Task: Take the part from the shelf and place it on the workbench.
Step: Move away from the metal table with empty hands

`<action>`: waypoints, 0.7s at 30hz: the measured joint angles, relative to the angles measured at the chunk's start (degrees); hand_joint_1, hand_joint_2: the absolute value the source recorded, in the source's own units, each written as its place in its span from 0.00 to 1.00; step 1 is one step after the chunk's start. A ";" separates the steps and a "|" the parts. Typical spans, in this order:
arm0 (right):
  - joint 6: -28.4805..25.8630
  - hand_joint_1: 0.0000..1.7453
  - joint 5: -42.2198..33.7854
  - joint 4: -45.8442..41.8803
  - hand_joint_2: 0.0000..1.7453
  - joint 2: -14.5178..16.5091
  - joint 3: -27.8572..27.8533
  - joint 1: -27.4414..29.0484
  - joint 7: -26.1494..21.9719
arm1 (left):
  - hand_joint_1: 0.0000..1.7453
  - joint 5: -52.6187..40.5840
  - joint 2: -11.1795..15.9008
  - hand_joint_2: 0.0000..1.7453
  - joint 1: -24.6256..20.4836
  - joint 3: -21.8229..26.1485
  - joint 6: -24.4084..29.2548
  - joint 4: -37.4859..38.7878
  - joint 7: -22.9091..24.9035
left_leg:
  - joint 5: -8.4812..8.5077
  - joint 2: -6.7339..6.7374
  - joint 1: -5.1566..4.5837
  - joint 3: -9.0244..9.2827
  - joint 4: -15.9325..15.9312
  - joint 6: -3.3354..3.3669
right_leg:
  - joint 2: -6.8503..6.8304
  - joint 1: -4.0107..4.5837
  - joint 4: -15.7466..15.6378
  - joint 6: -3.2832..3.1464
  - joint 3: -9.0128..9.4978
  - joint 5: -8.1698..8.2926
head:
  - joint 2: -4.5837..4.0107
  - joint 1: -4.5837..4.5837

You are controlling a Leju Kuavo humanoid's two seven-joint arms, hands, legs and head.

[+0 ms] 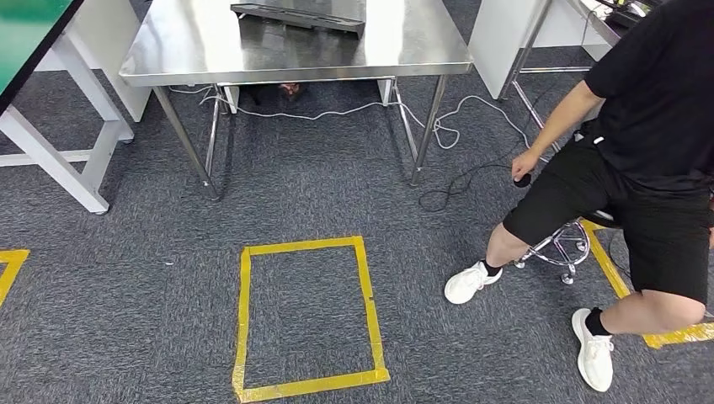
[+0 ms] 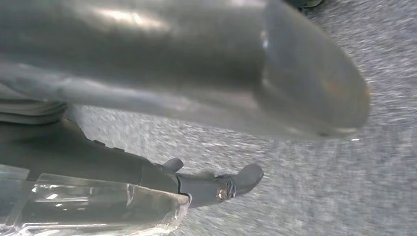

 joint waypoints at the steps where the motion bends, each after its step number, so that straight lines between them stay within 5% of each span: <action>1: -0.01 0.00 0.00 0.00 0.00 -0.03 0.02 0.02 0.08 | 0.00 -0.10 -0.05 0.00 -0.03 0.00 0.12 0.00 0.03 | 0.10 0.70 -0.06 -0.03 0.01 -0.12 | -0.89 0.08 -4.64 0.27 2.92 1.37 | 0.00 0.01; 4: -0.08 0.00 -0.03 -0.01 0.00 -0.20 0.03 -0.29 0.20 | 0.00 -0.52 -0.28 0.00 -0.11 -0.01 0.45 0.00 0.15 | 0.18 2.54 -0.58 0.01 0.17 -0.69 | -3.72 0.73 -14.92 -0.71 8.73 3.92 | 0.00 -0.10; 7: -0.11 0.00 -0.10 0.03 0.00 -0.32 0.03 -0.01 0.26 | 0.00 -0.91 -0.50 0.00 -0.35 -0.04 0.55 -0.01 0.28 | 0.18 3.47 -0.54 -0.04 0.45 -1.59 | -2.55 0.19 -15.76 -2.04 8.75 4.86 | -0.01 -0.15; 9: -0.12 0.00 -0.16 0.08 0.00 -0.32 0.03 0.15 0.32 | 0.00 -0.95 -0.57 0.00 -0.32 -0.04 0.61 -0.01 0.30 | -2.11 1.03 -0.06 -1.23 3.35 -2.55 | -1.52 -0.78 -16.06 -2.92 8.75 5.75 | -0.01 -0.20; 11: -0.13 0.00 -0.20 0.10 0.00 -0.25 0.03 0.13 0.37 | 0.00 -0.95 -0.59 0.00 -0.10 -0.04 0.65 0.01 0.33 | -6.78 -1.95 0.80 -4.01 10.44 -3.58 | -0.33 -1.10 -16.02 -3.46 8.26 6.41 | 0.00 -0.27; 13: -0.12 0.00 -0.21 0.11 0.00 -0.16 0.03 0.22 0.39 | 0.00 -0.96 -0.60 0.00 0.03 -0.04 0.66 0.02 0.38 | -9.48 -2.68 1.64 -6.17 16.53 -4.38 | 1.10 -1.17 -15.76 -3.36 7.60 6.79 | 0.01 -0.28; 14: -0.11 0.00 -0.22 0.12 0.00 -0.14 0.03 0.32 0.41 | 0.00 -0.96 -0.59 0.00 0.03 -0.04 0.66 0.02 0.40 | -9.07 -2.74 2.06 -5.91 16.74 -4.72 | 1.88 -1.28 -15.52 -3.22 7.34 6.89 | 0.01 -0.28; 16: -0.11 0.00 -0.22 0.14 0.00 -0.14 0.03 0.44 0.50 | 0.00 -1.00 -0.57 0.00 0.03 -0.04 0.66 0.02 0.42 | -5.51 -3.77 2.99 -2.11 10.35 -5.33 | 3.49 -1.56 -14.81 -2.95 6.89 6.94 | 0.01 -0.29; 18: -0.12 0.00 -0.16 0.14 0.00 -0.13 0.03 0.32 0.63 | 0.00 -1.04 -0.57 0.00 0.03 -0.05 0.63 0.03 0.44 | -3.25 -6.31 3.52 1.53 3.42 -5.63 | 4.89 -1.45 -14.01 -2.24 6.16 6.95 | 0.01 -0.31; 19: -0.12 0.00 -0.11 0.14 0.00 -0.11 0.03 0.26 0.68 | 0.00 -1.06 -0.58 0.00 0.03 -0.05 0.61 0.03 0.46 | -3.04 -7.14 3.49 2.14 1.94 -5.50 | 5.47 -1.36 -13.81 -1.67 5.69 7.08 | 0.01 -0.31; 21: -0.11 0.00 -0.02 0.15 0.00 -0.08 0.03 0.35 0.80 | 0.00 -1.06 -0.59 0.00 0.03 -0.07 0.62 0.04 0.50 | -2.88 -6.45 3.01 1.94 1.63 -4.64 | 6.64 -1.33 -14.00 -0.43 4.72 7.65 | 0.01 -0.27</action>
